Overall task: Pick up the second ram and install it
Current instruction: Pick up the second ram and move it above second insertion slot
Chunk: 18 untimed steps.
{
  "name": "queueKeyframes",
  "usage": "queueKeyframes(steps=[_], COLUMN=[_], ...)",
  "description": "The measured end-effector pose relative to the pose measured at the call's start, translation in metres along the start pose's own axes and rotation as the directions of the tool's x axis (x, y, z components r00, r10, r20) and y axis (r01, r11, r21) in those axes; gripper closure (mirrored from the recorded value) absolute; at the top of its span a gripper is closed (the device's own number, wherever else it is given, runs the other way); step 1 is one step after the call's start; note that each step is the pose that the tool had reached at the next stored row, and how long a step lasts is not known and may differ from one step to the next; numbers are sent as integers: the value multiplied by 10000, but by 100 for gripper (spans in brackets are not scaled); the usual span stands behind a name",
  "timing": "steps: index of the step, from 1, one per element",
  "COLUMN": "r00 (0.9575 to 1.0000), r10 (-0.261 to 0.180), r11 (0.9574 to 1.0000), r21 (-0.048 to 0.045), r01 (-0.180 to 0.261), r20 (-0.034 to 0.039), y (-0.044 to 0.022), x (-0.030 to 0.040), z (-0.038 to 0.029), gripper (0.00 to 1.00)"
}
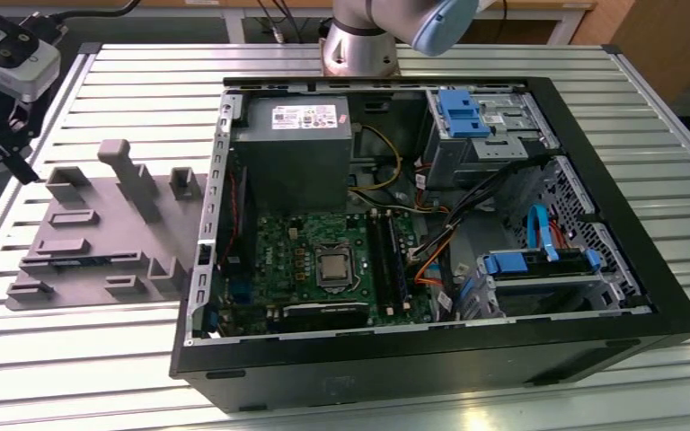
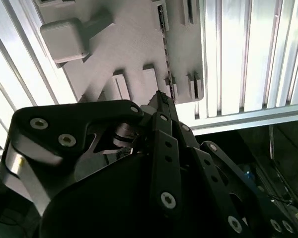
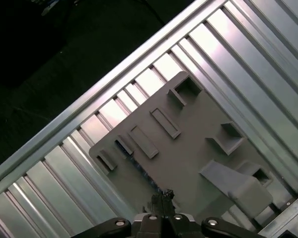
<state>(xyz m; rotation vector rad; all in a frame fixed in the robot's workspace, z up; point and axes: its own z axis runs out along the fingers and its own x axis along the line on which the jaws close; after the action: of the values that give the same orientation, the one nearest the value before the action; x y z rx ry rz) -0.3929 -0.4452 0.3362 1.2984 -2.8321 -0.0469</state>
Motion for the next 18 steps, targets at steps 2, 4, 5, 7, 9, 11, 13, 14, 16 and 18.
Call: queueKeyframes(steps=[2, 4, 5, 7, 9, 11, 13, 14, 16, 18], r00=[9995, 9980, 9969, 9940, 9903, 9860, 9810, 9782, 9720, 9649], r10=[-325, -635, -787, -1094, -1390, -1666, -1941, -2076, -2349, -2624], r11=[9995, 9980, 9969, 9940, 9903, 9860, 9810, 9782, 9720, 9650], r21=[3, 6, 7, 9, 11, 13, 15, 15, 16, 17], r01=[325, 635, 787, 1094, 1390, 1666, 1941, 2076, 2350, 2624], r20=[-13, -26, -31, -43, -55, -65, -77, -82, -93, -104], y=[0, 0, 0, 0, 0, 0, 0, 0, 0, -1], x=[0, 0, 0, 0, 0, 1, 1, 1, 1, 2], z=[1, 2, 2, 3, 4, 5, 7, 8, 11, 14], gripper=[89, 89, 89, 89, 89, 89, 89, 89, 89, 89])
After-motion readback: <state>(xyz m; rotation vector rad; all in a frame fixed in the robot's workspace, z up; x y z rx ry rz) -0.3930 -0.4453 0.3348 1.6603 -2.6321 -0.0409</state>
